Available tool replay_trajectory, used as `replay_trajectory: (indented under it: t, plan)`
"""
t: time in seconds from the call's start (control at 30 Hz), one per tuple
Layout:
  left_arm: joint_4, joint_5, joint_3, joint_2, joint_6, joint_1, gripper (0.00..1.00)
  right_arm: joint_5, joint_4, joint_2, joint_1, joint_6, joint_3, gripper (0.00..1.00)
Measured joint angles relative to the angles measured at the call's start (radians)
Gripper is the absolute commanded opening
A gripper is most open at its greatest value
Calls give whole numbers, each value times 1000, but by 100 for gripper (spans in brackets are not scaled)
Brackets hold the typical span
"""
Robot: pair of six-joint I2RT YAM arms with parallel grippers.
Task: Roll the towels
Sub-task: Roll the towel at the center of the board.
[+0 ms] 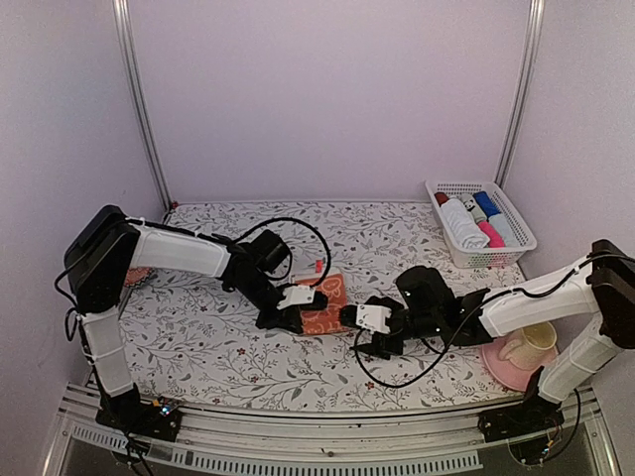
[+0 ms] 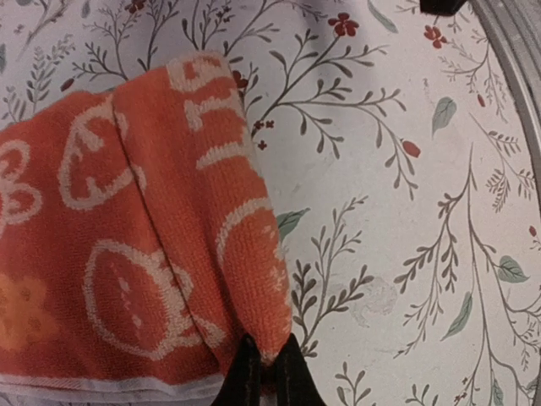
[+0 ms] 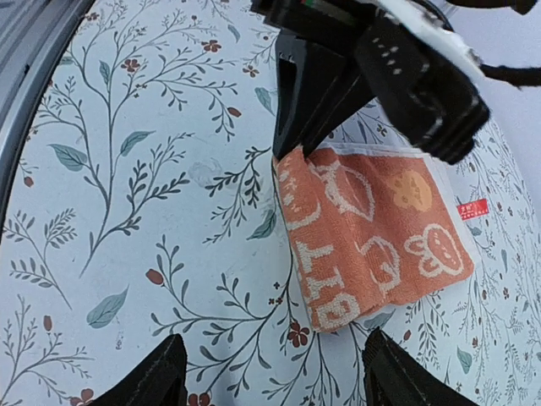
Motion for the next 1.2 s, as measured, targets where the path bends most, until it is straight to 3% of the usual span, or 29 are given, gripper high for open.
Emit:
replay_trajectory:
  t: [0.43,0.8,0.97,1.2]
  plan:
    - [-166,192,113,122,5,88,0,143,89,233,51,-210,85,65]
    - [-251,259,157,168,45,112,0,242,149,274,102,-335,108,65]
    - [-270,273,162,175,50,116,0,286,167,325,103,-373,134,54]
    - [-285,288,171,185,56,122,0,349,187,396,103,-383,190,24]
